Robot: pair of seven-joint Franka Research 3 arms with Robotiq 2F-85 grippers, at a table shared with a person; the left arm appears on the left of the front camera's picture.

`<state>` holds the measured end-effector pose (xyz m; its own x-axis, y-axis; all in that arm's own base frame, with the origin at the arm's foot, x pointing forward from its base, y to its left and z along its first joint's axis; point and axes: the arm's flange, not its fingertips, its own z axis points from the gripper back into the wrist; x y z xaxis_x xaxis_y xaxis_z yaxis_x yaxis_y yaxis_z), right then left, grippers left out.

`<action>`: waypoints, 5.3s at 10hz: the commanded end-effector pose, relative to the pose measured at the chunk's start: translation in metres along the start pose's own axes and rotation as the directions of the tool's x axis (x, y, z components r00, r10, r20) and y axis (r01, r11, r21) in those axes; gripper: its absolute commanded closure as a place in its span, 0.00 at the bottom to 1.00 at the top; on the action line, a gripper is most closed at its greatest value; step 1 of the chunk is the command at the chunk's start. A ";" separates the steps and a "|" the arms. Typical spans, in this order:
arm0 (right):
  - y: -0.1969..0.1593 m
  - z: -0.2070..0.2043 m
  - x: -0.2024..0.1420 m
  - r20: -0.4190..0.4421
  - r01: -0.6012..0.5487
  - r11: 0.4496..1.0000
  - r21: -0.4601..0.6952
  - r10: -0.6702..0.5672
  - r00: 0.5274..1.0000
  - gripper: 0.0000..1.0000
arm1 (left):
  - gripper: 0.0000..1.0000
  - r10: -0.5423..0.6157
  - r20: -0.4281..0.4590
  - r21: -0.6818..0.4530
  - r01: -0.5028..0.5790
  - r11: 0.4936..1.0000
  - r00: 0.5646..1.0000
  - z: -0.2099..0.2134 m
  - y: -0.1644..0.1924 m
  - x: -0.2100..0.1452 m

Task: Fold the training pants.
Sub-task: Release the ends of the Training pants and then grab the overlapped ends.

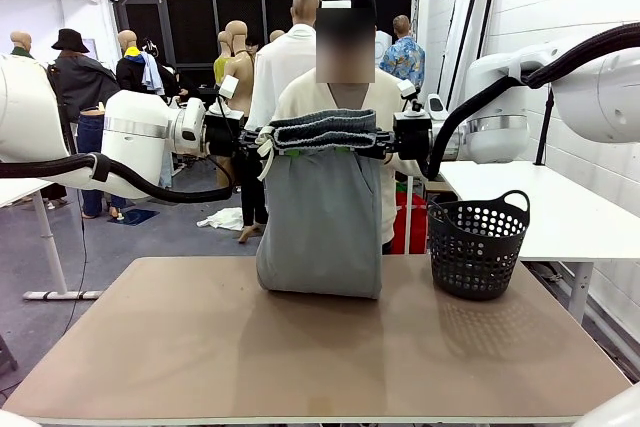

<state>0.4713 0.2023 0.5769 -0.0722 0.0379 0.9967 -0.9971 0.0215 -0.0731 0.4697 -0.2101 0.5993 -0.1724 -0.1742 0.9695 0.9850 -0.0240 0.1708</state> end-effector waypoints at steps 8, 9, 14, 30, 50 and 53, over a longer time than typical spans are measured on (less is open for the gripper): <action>0.001 -0.001 0.001 0.004 -0.001 1.000 0.009 0.001 1.000 1.00 | 1.00 -0.011 0.019 0.019 0.011 1.000 1.000 0.000 -0.003 0.003; 0.001 -0.001 0.001 0.004 -0.001 1.000 0.009 0.001 1.000 1.00 | 1.00 -0.011 0.019 0.019 0.011 1.000 1.000 0.000 -0.003 0.003; 0.001 -0.001 0.001 0.004 -0.001 1.000 0.009 0.001 1.000 1.00 | 1.00 -0.011 0.019 0.019 0.011 1.000 1.000 0.000 -0.003 0.003; 0.001 -0.001 0.001 0.004 -0.001 1.000 0.009 0.001 1.000 1.00 | 1.00 -0.011 0.019 0.019 0.011 1.000 1.000 0.000 -0.003 0.003; 0.001 -0.001 0.001 0.004 -0.001 1.000 0.009 0.001 1.000 1.00 | 1.00 -0.011 0.019 0.019 0.011 1.000 1.000 0.000 -0.003 0.003; 0.001 -0.001 0.001 0.004 -0.001 1.000 0.009 0.001 1.000 1.00 | 1.00 -0.011 0.019 0.019 0.011 1.000 1.000 0.000 -0.003 0.003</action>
<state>0.4713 0.2021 0.5769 -0.0722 0.0373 0.9967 -0.9971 0.0209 -0.0730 0.4689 -0.2103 0.6000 -0.1739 -0.1737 0.9693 0.9847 -0.0243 0.1723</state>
